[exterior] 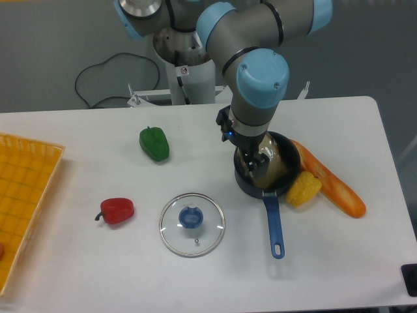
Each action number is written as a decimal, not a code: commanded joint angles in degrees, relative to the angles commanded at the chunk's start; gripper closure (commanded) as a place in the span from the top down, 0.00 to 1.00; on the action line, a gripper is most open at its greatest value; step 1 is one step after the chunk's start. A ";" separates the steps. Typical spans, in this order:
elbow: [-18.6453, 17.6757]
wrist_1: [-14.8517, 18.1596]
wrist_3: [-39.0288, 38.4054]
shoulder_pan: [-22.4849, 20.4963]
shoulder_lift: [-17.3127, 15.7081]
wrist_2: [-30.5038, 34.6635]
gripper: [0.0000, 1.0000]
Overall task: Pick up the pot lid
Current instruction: 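Lift the gripper up and away from the black pot, then move the gripper over the glass lid's blue knob and lower it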
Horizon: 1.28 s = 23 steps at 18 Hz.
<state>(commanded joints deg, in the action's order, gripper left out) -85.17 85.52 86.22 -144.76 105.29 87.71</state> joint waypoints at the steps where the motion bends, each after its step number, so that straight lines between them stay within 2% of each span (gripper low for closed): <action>1: -0.35 -0.17 0.09 0.09 0.00 0.09 1.00; 6: -2.71 -1.93 -1.92 -0.09 0.00 -1.14 1.00; 11: -7.11 -7.63 -10.79 -0.27 -0.88 -2.37 1.00; 14: -7.38 -8.61 -13.70 -0.09 -0.79 -3.16 1.00; 18: -8.96 -8.78 -23.36 -0.09 -0.70 -5.10 1.00; 21: -8.27 -9.49 -27.41 0.52 -0.35 -5.10 1.00; 23: -7.65 -10.98 -33.80 1.40 0.26 -6.14 1.00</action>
<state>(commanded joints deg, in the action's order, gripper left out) -92.82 74.54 52.42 -143.35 105.55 81.57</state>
